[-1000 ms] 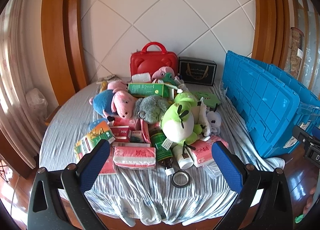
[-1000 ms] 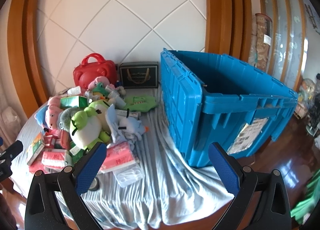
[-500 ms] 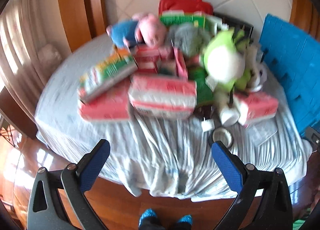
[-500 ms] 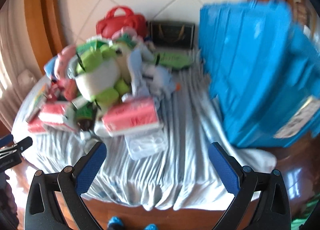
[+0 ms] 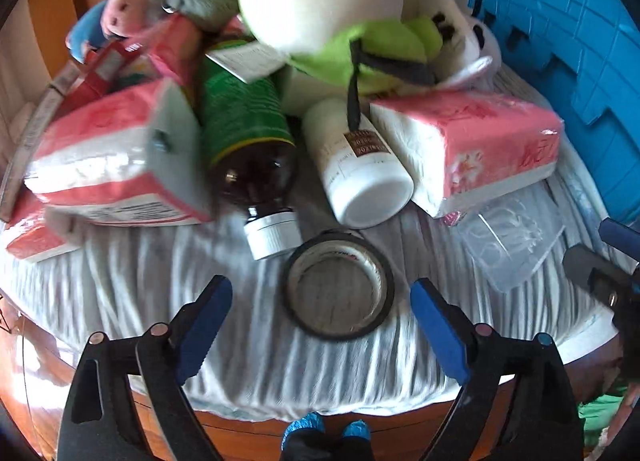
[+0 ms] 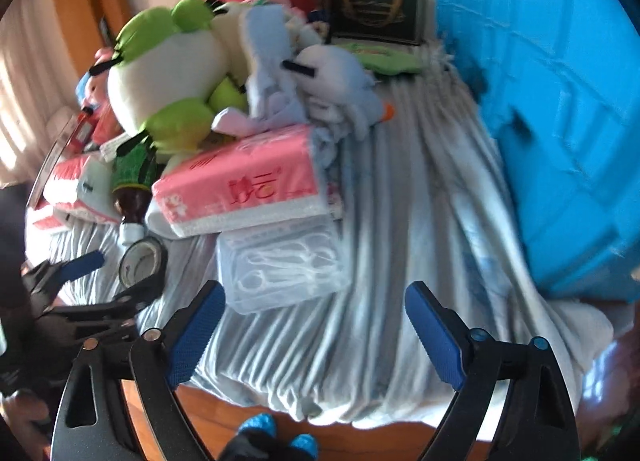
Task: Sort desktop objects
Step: 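Grasp the black tape roll with the left tool while the right tool grasps the clear plastic box, then carry the tape roll and clear box into the blue crate and release both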
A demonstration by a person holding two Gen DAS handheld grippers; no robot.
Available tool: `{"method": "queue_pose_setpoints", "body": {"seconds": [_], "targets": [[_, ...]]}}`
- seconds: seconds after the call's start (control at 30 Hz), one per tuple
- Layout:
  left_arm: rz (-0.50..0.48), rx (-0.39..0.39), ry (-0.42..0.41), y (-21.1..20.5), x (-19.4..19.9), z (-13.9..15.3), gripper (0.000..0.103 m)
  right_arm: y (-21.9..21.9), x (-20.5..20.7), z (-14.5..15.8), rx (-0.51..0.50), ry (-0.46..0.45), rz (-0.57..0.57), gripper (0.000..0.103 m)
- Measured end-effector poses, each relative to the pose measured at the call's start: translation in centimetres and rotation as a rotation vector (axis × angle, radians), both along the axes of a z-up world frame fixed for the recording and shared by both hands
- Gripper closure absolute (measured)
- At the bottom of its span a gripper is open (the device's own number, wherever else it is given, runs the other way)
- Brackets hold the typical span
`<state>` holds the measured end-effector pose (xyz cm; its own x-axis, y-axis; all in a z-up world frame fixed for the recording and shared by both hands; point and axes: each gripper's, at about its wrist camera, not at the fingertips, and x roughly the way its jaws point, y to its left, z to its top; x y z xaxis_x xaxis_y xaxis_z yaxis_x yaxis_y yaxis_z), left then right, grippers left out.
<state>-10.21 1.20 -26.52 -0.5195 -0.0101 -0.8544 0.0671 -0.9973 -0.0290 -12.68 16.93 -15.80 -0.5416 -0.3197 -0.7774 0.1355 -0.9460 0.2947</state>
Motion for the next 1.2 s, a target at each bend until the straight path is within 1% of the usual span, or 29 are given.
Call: {"method": "queue_pose_setpoints", "body": {"seconds": [0.03,0.07,0.1,0.13,0.17,0.2,0.3,0.4,0.43,0.47,0.57,0.7,0.83,1.0,1.07,1.13,1.2], "targets": [[0.003,0.008,-0.014,0.0,-0.3,-0.5,0.017,-0.4,-0.3,-0.3,0.002,-0.003,0.018,0.008],[0.004,-0.015,0.001,0.2,-0.3,-0.5,0.019,-0.6,-0.6,-0.6,0.006,-0.004,0.031,0.006],[-0.008,-0.025,0.008,0.4,-0.3,-0.6,0.026,-0.9,-1.0,-1.0,0.005,-0.006,0.042,0.003],[-0.019,-0.022,0.015,0.5,-0.2,-0.5,0.031,-1.0,-1.4,-1.3,0.003,-0.009,0.052,0.003],[-0.021,-0.024,0.020,0.6,-0.2,-0.4,0.041,-1.2,-1.7,-1.6,-0.001,-0.009,0.063,0.003],[-0.025,-0.025,0.022,0.6,-0.1,-0.4,0.047,-1.3,-2.0,-1.9,-0.002,-0.008,0.067,0.002],[-0.030,-0.027,0.019,0.5,0.2,-0.5,0.047,-2.2,-3.0,-2.9,0.001,-0.013,0.099,0.000],[-0.027,-0.030,0.012,0.3,0.6,-0.5,0.047,-3.2,-3.6,-4.0,0.024,-0.027,0.116,0.001],[-0.028,-0.029,0.012,0.3,0.8,-0.3,0.047,-3.3,-3.6,-4.2,0.024,-0.030,0.121,0.008],[-0.028,-0.029,0.016,0.2,1.0,-0.1,0.047,-3.3,-3.5,-4.2,0.024,-0.031,0.121,0.012],[-0.022,-0.035,0.021,0.2,1.5,0.9,0.047,-2.6,-2.5,-3.7,0.024,-0.023,0.112,0.013],[-0.029,-0.035,0.015,0.3,2.3,2.1,0.047,-1.0,-1.1,-2.2,0.003,-0.021,0.093,0.013],[-0.050,-0.021,0.017,0.4,3.6,3.1,0.047,0.7,0.1,-0.9,0.013,-0.010,0.058,0.013],[-0.069,-0.034,0.103,1.2,4.9,7.8,0.047,2.2,0.9,2.6,0.007,0.054,0.033,0.013],[-0.078,-0.040,0.142,1.5,5.1,9.9,0.047,2.5,0.9,4.7,0.011,0.093,0.022,0.013],[-0.093,-0.041,0.182,1.6,3.9,13.0,0.047,2.8,0.9,7.0,0.014,0.136,0.004,0.013],[-0.109,-0.051,0.224,1.8,3.5,15.5,0.047,3.2,0.8,9.4,0.013,0.172,-0.016,0.013]]}}
